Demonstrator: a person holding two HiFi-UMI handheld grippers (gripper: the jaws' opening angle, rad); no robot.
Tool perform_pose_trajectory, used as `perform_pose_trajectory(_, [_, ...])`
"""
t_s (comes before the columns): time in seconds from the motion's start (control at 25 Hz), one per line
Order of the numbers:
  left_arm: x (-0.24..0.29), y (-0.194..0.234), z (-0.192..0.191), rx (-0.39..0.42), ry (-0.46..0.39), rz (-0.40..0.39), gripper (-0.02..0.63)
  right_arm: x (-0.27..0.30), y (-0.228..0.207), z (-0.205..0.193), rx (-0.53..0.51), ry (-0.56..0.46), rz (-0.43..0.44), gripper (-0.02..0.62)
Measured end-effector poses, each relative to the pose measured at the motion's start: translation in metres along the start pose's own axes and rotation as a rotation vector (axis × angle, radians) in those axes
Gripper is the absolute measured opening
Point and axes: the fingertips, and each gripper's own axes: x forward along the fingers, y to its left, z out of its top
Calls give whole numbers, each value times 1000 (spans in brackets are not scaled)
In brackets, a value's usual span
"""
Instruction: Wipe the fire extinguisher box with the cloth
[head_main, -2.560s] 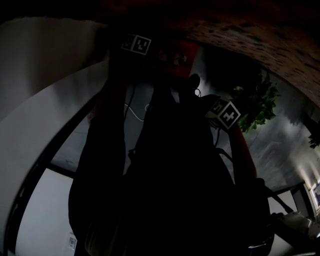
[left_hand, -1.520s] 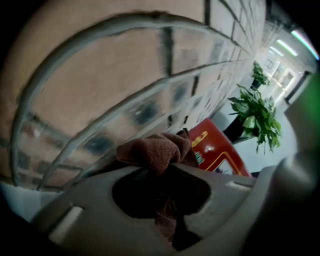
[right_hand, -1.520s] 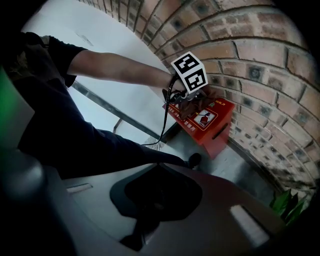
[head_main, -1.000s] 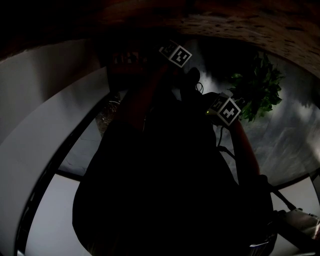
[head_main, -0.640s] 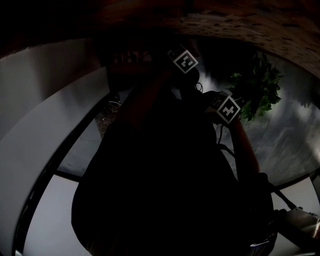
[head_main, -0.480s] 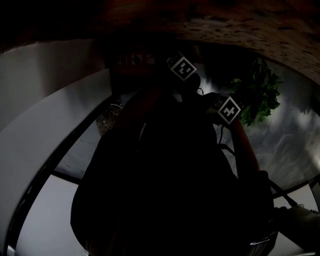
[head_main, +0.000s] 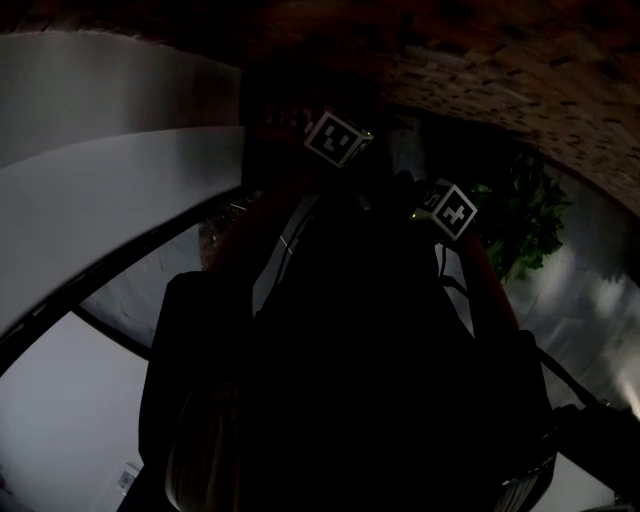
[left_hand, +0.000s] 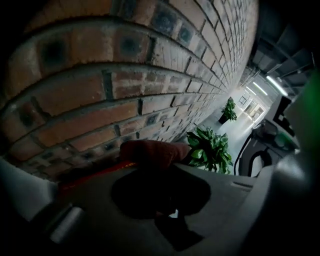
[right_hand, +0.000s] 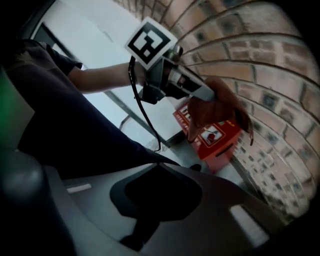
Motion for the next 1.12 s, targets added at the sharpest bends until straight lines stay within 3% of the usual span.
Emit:
perform_pose_trajectory(0.12, [-18, -9, -12, -54, 1, 25, 49, 9, 14, -3, -80, 41, 76, -2])
perform_pose_trajectory(0.32, [-44, -14, -48, -344, -131, 24, 49, 27, 21, -10, -201, 123, 165, -2])
perform_pose_trajectory(0.44, [-51, -9, -105, -508, -141, 29, 49, 41, 28, -10, -234, 148, 154, -2])
perform_pose_trajectory(0.6, [-56, 13, -181, -682, -147, 74, 49, 55, 47, -7, -205, 160, 155, -2])
perform_pose_trajectory(0.8, [-67, 40, -258, -788, -177, 78, 49, 97, 74, -2, -214, 254, 111, -2])
perform_pose_trajectory(1.0, [-76, 65, -332, -786, -104, 58, 49, 166, 121, 31, -82, 126, 90, -2])
perform_pose_trajectory(1.12, [-75, 67, -365, -810, -61, 42, 49, 190, 150, 29, -70, 143, 124, -2])
